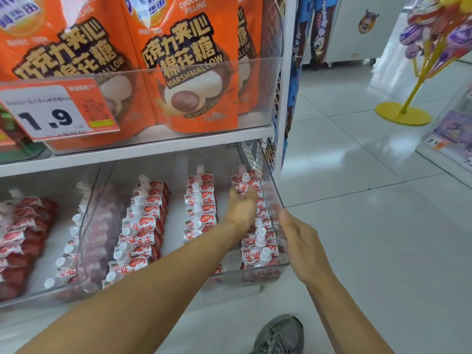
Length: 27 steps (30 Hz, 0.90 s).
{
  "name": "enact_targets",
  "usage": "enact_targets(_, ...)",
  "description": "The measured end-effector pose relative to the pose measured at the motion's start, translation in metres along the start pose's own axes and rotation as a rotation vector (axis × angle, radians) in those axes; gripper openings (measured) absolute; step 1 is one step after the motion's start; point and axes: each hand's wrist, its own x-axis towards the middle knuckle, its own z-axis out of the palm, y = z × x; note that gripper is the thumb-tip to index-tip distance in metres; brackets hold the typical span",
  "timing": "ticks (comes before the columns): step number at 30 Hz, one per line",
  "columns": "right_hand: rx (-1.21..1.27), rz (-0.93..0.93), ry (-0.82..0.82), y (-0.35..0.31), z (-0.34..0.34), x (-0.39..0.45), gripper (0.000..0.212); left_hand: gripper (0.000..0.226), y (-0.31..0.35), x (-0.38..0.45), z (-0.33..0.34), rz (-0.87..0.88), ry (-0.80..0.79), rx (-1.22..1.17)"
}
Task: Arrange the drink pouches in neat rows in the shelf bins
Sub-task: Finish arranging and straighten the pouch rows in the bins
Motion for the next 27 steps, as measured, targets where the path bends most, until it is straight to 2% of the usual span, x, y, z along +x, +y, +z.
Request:
enact_targets(5, 0.051, 0.007, -0.038, 0.0, -0.002, 0.002, 0.046, 0.086, 0.004, 0.023, -0.014, -0.022, -0.011, 0.04)
enact_targets(10, 0.07, 0.011, -0.044, 0.002, -0.002, 0.002, 0.045, 0.069, 0.014, 0.045, -0.006, 0.013, -0.008, 0.143)
enact_targets(15, 0.026, 0.002, -0.047, -0.004, -0.003, 0.003, 0.041, 0.084, 0.011, 0.049, -0.02, -0.006, -0.146, 0.171)
enact_targets(16, 0.02, 0.015, -0.076, -0.006, -0.004, 0.002, 0.041, 0.081, 0.017, 0.044, -0.025, 0.03, -0.162, 0.254)
enact_targets(18, -0.023, 0.002, -0.085, -0.014, -0.007, -0.001, 0.034, 0.065, 0.023, 0.024, -0.041, 0.222, -0.073, 0.42)
enact_targets(20, -0.131, -0.076, 0.111, -0.02, -0.004, -0.005, 0.029, 0.047, 0.019, -0.01, -0.065, 0.522, 0.132, 0.484)
enact_targets(22, -0.208, -0.213, 0.416, -0.032, 0.006, -0.009, 0.031, 0.042, 0.005, -0.036, -0.092, 0.645, 0.343, 0.418)
enact_targets(24, -0.242, -0.452, 0.533, -0.051, 0.031, -0.012, 0.022, 0.041, -0.008, -0.038, -0.113, 0.533, 0.435, 0.288)
enact_targets(26, -0.251, -0.654, 0.479, -0.071, 0.066, -0.011, 0.013, 0.039, -0.017, -0.026, -0.118, 0.3, 0.353, 0.132)
enact_targets(27, -0.241, -0.689, 0.43, -0.078, 0.083, -0.003, 0.011, 0.041, -0.021, -0.019, -0.117, 0.177, 0.292, 0.054)
